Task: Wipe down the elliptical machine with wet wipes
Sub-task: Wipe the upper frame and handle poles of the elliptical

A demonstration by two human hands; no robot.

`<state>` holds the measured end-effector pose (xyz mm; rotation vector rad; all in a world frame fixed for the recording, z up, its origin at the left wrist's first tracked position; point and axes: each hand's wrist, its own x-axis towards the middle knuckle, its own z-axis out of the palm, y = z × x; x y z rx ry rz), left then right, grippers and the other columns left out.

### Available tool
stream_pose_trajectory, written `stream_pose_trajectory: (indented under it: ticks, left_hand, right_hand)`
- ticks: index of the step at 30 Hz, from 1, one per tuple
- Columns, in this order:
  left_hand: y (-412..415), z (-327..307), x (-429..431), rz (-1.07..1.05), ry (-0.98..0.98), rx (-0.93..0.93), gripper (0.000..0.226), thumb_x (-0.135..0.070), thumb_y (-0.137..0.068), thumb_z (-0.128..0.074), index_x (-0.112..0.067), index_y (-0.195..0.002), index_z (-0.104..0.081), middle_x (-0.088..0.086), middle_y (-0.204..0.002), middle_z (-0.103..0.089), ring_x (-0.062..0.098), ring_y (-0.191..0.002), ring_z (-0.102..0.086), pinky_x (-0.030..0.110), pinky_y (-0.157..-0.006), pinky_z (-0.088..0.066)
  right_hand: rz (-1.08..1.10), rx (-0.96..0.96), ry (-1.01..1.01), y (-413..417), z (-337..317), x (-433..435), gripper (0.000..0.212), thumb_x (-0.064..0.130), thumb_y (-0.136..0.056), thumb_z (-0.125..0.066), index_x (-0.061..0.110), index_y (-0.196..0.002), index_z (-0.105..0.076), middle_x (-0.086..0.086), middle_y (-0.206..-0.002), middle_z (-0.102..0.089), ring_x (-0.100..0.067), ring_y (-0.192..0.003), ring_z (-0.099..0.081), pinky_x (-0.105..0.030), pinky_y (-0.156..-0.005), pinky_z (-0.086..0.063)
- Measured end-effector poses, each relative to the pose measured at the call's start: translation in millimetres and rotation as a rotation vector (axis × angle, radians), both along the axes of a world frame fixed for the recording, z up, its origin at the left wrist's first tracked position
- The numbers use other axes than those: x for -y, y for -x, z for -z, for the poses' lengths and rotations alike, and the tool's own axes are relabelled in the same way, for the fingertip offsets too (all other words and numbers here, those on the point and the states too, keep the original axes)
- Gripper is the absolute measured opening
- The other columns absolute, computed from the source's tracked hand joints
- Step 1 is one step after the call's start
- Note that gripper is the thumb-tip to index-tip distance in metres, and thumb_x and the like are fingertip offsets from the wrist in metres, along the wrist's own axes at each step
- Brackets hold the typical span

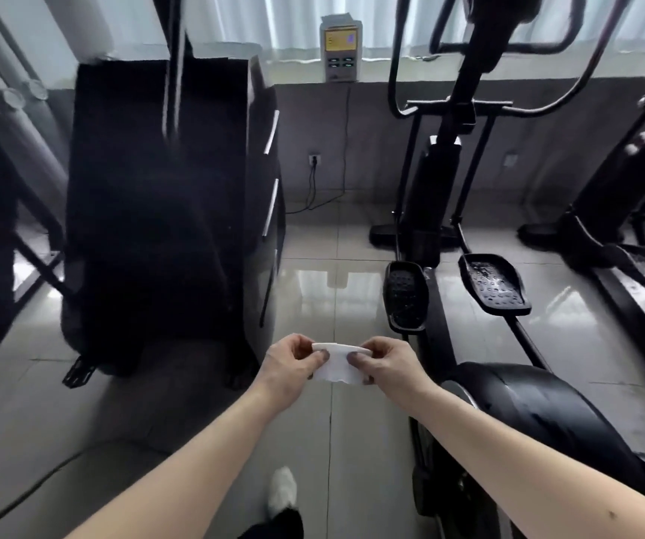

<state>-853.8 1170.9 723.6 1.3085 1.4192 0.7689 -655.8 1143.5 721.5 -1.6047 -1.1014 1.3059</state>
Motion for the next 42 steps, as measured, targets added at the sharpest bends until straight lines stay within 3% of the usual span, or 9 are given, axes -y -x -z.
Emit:
stream_pose_trajectory:
  ticks: [6, 12, 14, 18, 22, 25, 29, 35, 42]
  left_hand:
    - [-54, 22, -143, 0.047, -0.049, 0.051, 0.016, -0.012, -0.089, -0.077, -0.012, -0.082, -0.063, -0.001, -0.073, -0.062, 0.012, -0.065, -0.054, 0.025, -0.064, -0.046]
    - [-104, 10, -309, 0.218, -0.041, 0.109, 0.018, -0.019, -0.085, -0.079, -0.018, -0.079, -0.061, -0.006, -0.072, -0.061, 0.012, -0.066, -0.054, 0.030, -0.066, -0.044]
    - [-122, -5, -358, 0.281, -0.059, 0.132, 0.017, -0.013, -0.088, -0.077, -0.016, -0.081, -0.061, -0.003, -0.074, -0.060, 0.013, -0.068, -0.053, 0.028, -0.066, -0.043]
    - [-159, -27, -440, 0.377, -0.101, 0.127, 0.015, -0.016, -0.090, -0.074, -0.013, -0.083, -0.060, -0.002, -0.075, -0.058, 0.013, -0.069, -0.052, 0.030, -0.066, -0.044]
    - [-207, -47, -502, 0.509, -0.140, 0.107, 0.014, -0.021, -0.091, -0.073, -0.017, -0.084, -0.062, -0.005, -0.074, -0.063, 0.006, -0.066, -0.055, 0.026, -0.065, -0.046]
    - [-248, -58, -546, 0.572, -0.184, 0.107, 0.010, -0.021, -0.092, -0.073, -0.014, -0.089, -0.067, 0.006, -0.083, -0.072, 0.011, -0.074, -0.064, 0.032, -0.072, -0.053]
    - [-311, -72, -608, 0.562, -0.281, 0.062, 0.004, -0.020, -0.088, -0.075, -0.023, -0.088, -0.072, -0.002, -0.084, -0.075, 0.014, -0.079, -0.071, 0.035, -0.077, -0.060]
    - [-404, -114, -698, 0.455, -0.395, -0.053, 0.006, -0.022, -0.091, -0.074, -0.025, -0.097, -0.073, -0.008, -0.089, -0.074, 0.007, -0.084, -0.068, 0.019, -0.078, -0.053]
    - [-493, -161, -787, 0.435, -0.450, -0.057, 0.025, -0.030, -0.095, -0.069, -0.026, -0.119, -0.067, -0.015, -0.108, -0.068, 0.004, -0.101, -0.064, 0.024, -0.093, -0.049]
  right_hand:
    - [0.226, 0.169, 0.044, -31, 11, -126, 0.012, 0.012, -0.090, -0.075, 0.002, -0.086, -0.069, -0.005, -0.074, -0.067, -0.013, -0.060, -0.063, -0.027, -0.054, -0.055]
    - [0.401, 0.252, 0.105, -76, -5, -265, 0.006, 0.018, -0.086, -0.077, 0.020, -0.086, -0.072, -0.001, -0.082, -0.074, -0.021, -0.075, -0.072, -0.047, -0.079, -0.063]
    - [0.495, 0.258, 0.109, -88, -16, -308, 0.020, 0.024, -0.083, -0.079, 0.022, -0.098, -0.065, 0.000, -0.093, -0.071, -0.021, -0.082, -0.072, -0.049, -0.080, -0.062]
    - [0.659, -0.097, 0.117, -107, -43, -379, 0.016, 0.012, -0.093, -0.072, 0.007, -0.105, -0.062, -0.014, -0.097, -0.071, -0.025, -0.075, -0.073, -0.038, -0.068, -0.063]
    - [0.567, -0.389, 0.006, -137, -63, -437, 0.016, 0.011, -0.101, -0.063, 0.006, -0.114, -0.070, -0.015, -0.106, -0.077, -0.029, -0.097, -0.075, -0.043, -0.087, -0.062]
    - [0.573, -0.405, -0.057, -173, -63, -480, 0.018, 0.012, -0.103, -0.061, 0.009, -0.116, -0.072, -0.015, -0.110, -0.076, -0.028, -0.101, -0.074, -0.042, -0.090, -0.061]
    - [0.633, -0.388, -0.108, -238, -67, -541, 0.018, 0.013, -0.104, -0.060, 0.009, -0.116, -0.073, -0.014, -0.106, -0.078, -0.031, -0.102, -0.075, -0.041, -0.087, -0.062]
    - [0.618, -0.408, -0.181, -344, -108, -625, 0.016, 0.011, -0.103, -0.060, 0.007, -0.114, -0.071, -0.017, -0.106, -0.077, -0.034, -0.103, -0.074, -0.044, -0.084, -0.063]
    - [0.590, -0.475, -0.273, -431, -147, -711, 0.019, 0.009, -0.103, -0.059, 0.004, -0.120, -0.067, -0.018, -0.110, -0.076, -0.034, -0.102, -0.075, -0.046, -0.087, -0.062]
